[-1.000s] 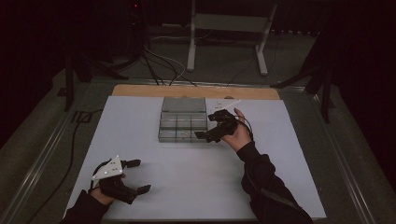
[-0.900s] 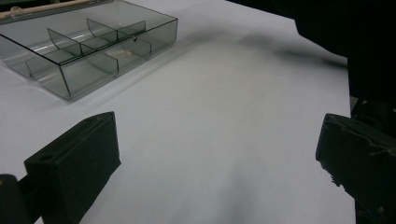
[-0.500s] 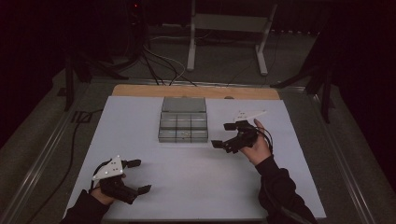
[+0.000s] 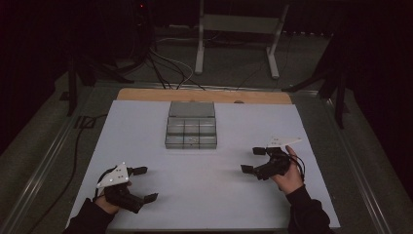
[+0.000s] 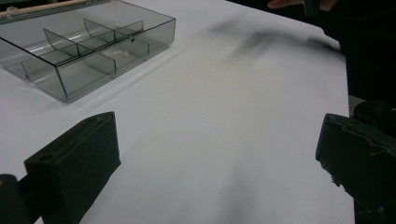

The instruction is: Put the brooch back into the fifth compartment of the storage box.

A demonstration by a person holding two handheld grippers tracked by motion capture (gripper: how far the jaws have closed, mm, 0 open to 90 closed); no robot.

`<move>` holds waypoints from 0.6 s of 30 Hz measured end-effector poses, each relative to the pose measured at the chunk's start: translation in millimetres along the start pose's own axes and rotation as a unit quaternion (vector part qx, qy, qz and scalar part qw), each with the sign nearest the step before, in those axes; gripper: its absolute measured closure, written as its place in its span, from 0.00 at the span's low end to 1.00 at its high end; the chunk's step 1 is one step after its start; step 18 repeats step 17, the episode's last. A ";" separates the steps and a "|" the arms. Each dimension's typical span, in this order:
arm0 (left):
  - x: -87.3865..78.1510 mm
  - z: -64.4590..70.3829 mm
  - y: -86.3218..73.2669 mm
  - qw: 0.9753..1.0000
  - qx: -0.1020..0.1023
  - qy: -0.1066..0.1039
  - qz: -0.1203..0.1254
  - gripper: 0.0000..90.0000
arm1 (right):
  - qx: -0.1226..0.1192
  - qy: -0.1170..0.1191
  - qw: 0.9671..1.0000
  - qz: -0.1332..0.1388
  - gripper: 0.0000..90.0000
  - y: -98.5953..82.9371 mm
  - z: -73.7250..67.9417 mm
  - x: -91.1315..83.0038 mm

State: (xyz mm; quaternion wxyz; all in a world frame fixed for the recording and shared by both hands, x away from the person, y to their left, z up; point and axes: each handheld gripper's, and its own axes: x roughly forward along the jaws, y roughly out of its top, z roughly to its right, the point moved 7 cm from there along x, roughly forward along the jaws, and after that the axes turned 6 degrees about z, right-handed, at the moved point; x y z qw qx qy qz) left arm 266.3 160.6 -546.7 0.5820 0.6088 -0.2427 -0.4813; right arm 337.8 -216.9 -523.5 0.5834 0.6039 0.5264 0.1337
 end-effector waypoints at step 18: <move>0.9 -0.1 -0.3 1.000 0.001 0.001 -0.003 0.01 | 0.001 -0.028 1.000 0.009 0.00 -60.5 -5.6 -50.6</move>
